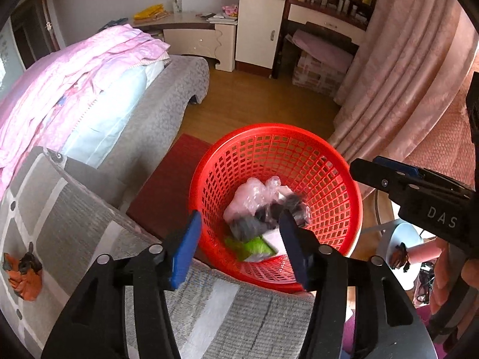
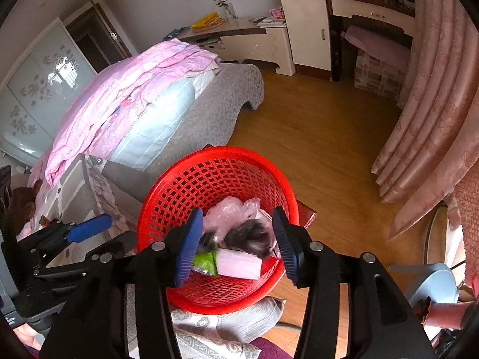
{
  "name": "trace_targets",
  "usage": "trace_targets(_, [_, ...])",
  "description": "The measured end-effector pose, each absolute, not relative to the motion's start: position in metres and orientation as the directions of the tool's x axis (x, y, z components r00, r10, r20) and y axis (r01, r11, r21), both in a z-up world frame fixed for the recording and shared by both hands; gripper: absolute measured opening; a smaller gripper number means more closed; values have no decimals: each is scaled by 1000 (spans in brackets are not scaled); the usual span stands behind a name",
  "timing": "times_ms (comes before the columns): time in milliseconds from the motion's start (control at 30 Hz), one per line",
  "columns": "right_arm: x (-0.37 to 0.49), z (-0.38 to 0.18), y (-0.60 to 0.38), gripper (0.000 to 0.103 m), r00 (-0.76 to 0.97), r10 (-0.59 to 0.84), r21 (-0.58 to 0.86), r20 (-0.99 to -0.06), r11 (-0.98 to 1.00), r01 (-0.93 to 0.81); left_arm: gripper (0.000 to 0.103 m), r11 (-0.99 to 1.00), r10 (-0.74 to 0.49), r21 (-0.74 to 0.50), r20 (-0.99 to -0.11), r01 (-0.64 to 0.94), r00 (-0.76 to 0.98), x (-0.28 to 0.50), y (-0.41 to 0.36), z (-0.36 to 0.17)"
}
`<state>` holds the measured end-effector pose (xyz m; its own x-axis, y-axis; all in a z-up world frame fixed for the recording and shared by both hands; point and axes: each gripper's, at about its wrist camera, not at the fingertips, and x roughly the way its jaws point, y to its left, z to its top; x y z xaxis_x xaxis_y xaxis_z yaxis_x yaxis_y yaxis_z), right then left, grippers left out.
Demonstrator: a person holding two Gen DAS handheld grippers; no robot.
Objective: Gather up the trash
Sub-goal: 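Carry both black bags to the red wastebasket and release them, then move the left tool to the white cosmetic box on the bed and grasp it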
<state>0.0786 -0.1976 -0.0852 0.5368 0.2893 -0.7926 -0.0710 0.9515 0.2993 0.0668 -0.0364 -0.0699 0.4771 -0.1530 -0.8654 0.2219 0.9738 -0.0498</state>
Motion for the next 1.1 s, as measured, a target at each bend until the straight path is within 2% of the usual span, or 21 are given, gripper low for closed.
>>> trace_targets(67, [78, -85, -198, 49, 537, 287, 299, -793, 952, -69, 57, 976, -151, -54, -864, 210, 480, 65, -32, -69])
trace_targets(500, [64, -82, -191, 54, 535, 294, 293, -792, 952, -88, 62, 986, -148, -86, -845, 142, 514, 49, -5, -55])
trace_targets(1100, [32, -70, -99, 57, 465, 428, 293, -775, 895, -336, 65, 999, -40, -49, -816, 0, 576, -12, 71, -26])
